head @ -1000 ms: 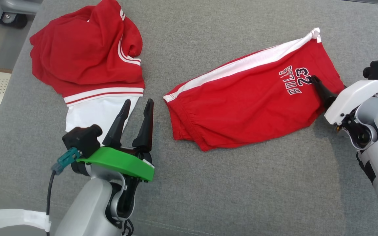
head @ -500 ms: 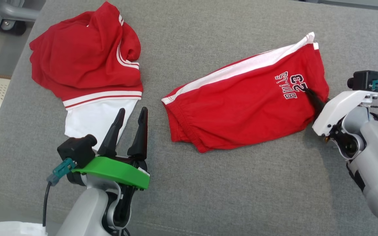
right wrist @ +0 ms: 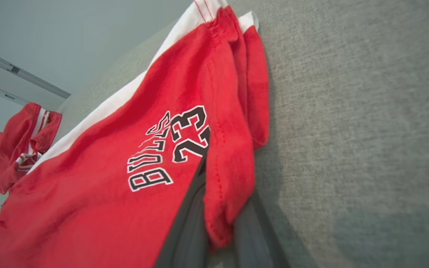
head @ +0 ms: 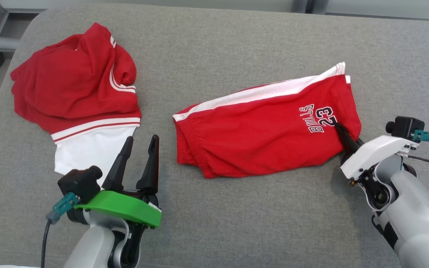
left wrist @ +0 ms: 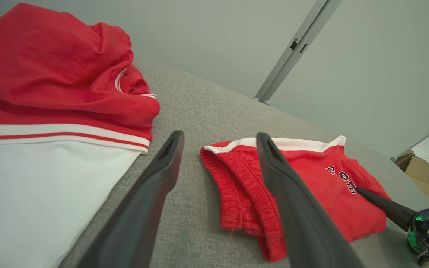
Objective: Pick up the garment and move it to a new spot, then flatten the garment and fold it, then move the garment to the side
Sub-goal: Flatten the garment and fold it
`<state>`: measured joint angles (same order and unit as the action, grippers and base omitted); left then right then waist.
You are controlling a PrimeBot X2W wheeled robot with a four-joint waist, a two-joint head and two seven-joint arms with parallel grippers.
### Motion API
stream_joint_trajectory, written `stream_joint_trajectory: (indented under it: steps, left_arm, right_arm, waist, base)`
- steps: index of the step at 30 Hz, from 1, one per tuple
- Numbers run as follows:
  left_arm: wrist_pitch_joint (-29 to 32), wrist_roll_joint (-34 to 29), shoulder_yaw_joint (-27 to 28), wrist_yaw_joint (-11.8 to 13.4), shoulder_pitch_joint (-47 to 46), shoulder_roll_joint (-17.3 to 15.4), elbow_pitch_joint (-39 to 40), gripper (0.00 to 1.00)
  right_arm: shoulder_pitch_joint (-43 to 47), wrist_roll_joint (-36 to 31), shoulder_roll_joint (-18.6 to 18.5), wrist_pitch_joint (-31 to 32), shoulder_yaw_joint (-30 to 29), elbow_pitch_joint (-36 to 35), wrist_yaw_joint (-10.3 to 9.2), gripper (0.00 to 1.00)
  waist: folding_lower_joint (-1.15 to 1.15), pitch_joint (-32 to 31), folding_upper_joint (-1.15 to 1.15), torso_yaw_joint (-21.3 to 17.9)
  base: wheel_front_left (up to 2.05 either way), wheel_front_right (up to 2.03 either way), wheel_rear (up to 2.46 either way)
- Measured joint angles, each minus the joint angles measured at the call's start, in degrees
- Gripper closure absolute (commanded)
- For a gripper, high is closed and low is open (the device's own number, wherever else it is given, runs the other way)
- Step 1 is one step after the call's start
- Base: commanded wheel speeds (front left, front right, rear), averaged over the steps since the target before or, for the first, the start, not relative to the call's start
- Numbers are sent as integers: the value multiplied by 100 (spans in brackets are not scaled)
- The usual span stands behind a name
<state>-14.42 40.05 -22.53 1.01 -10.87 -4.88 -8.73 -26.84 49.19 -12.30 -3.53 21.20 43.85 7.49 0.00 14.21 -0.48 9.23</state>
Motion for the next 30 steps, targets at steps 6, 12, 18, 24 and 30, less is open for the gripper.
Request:
stream_joint_trajectory:
  steps: [6, 12, 18, 24, 30]
  left_arm:
    - [0, -9, -22, 0, 82, -32, 32, 0]
    - [0, -8, -31, 0, 216, -42, 94, 0]
    - [0, -8, -63, 1, 298, -52, 182, 0]
    - [2, -8, -158, 1, 326, -47, 222, 0]
    - [2, -8, -164, 1, 330, -47, 258, 0]
  right_arm:
    - [385, 202, 54, -372, -94, -78, 0, 100]
    - [658, 326, 68, -593, -154, -101, 0, 100]
    - [892, 392, -30, -727, -193, -108, 0, 100]
    - [970, 424, -83, -739, -170, -130, 0, 100]
    - [970, 426, -114, -784, -107, -216, 0, 100]
  waist:
    - [0, -151, 0, -263]
    - [0, -271, 0, -457]
    - [0, -397, 0, -627]
    - [0, -458, 0, -697]
    - [0, -482, 0, -696]
  base:
    - [0, 0, 0]
    - [0, 0, 0]
    - [0, 0, 0]
    - [0, 0, 0]
    - [0, 0, 0]
